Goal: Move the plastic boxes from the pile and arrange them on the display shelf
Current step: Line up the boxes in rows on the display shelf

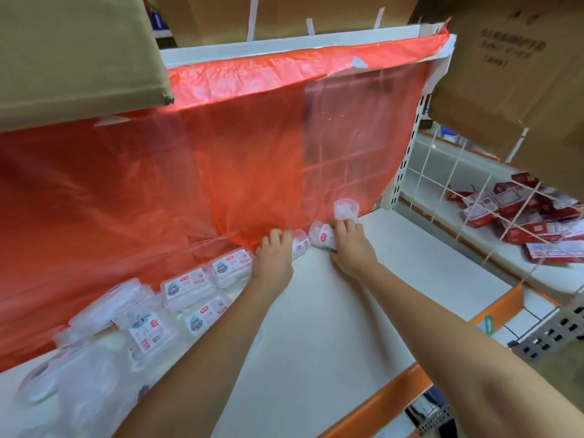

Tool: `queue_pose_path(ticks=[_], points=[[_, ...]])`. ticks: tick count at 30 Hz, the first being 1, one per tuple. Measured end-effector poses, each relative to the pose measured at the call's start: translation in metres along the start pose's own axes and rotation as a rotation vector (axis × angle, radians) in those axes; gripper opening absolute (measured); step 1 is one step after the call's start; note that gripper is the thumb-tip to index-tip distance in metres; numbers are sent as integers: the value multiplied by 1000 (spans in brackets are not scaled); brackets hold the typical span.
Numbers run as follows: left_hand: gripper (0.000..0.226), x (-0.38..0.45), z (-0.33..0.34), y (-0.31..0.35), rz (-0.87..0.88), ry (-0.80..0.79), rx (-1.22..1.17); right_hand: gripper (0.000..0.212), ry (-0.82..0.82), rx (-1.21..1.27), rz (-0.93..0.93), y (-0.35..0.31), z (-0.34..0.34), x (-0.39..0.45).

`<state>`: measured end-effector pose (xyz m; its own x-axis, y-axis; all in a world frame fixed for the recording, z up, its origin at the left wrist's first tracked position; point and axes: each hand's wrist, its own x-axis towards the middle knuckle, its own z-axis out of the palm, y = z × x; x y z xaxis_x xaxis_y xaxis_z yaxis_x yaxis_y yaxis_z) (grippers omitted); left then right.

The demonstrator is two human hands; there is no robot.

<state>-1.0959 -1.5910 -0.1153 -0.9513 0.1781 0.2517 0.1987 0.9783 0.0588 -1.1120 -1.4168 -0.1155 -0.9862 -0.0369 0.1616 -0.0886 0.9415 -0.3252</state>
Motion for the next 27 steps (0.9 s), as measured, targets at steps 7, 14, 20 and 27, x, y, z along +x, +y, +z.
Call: queue_pose_path(ticks=[7, 14, 20, 27], points=[[61, -3, -16, -2, -79, -51, -302, 45, -17, 343, -8, 9, -7, -2], [54, -16, -66, 6, -166, 80, -773, 41, -147, 887, -13, 12, -59, -26], [32, -37, -97, 27, -288, 161, -1203, 32, -266, 1330, 2, 6, -90, -49], [7, -62, -100, 59, -459, 354, -1401, 18, -377, 1668, 80, -3, -89, -87]])
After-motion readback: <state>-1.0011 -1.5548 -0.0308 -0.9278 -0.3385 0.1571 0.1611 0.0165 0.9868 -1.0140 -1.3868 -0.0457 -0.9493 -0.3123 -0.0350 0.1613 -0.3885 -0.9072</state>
